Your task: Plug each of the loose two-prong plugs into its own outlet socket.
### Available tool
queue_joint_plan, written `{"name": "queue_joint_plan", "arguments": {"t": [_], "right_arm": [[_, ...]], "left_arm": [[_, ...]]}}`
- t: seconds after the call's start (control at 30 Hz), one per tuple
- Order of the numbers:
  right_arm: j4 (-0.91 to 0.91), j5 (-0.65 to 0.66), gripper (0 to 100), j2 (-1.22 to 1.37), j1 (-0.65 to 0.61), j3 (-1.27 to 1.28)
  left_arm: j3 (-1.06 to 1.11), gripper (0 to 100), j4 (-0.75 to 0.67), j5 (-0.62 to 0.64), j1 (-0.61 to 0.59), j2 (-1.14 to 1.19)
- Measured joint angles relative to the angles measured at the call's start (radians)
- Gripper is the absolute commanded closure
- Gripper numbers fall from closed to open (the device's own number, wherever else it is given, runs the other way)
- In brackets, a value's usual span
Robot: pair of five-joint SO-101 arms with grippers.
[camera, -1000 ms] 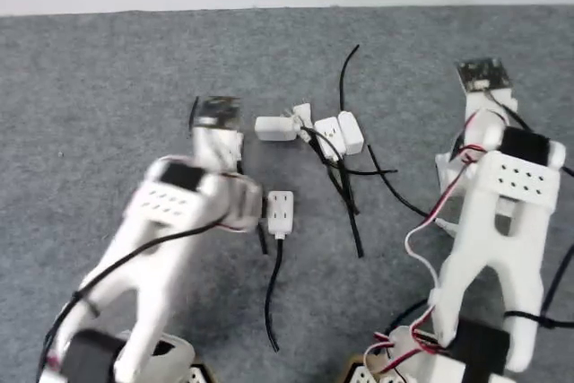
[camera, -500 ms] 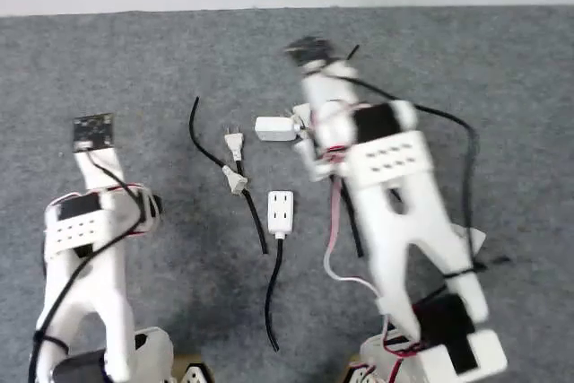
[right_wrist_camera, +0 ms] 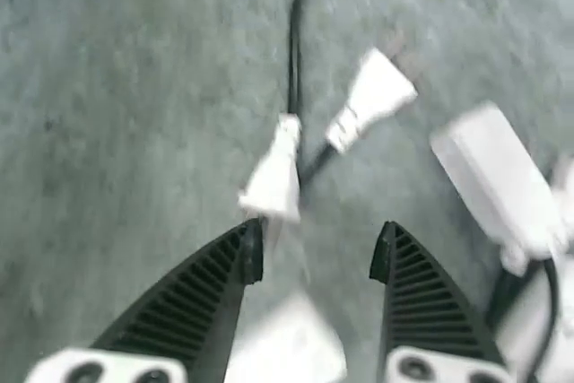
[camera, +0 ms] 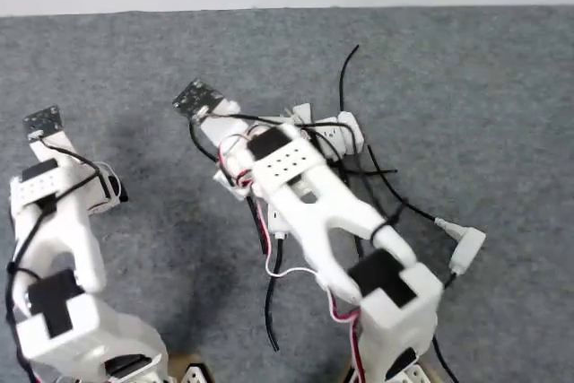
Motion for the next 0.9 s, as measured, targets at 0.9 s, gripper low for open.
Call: {"name": "queue_joint_plan", "arguments": {"t": [0.9], "right_arm": [[-0.212, 0.094, 79.6, 0.201, 0.021, 0.000]], "left_arm": [[-0.028, 78, 0.012, 0.003, 0.002, 0.026]]}}
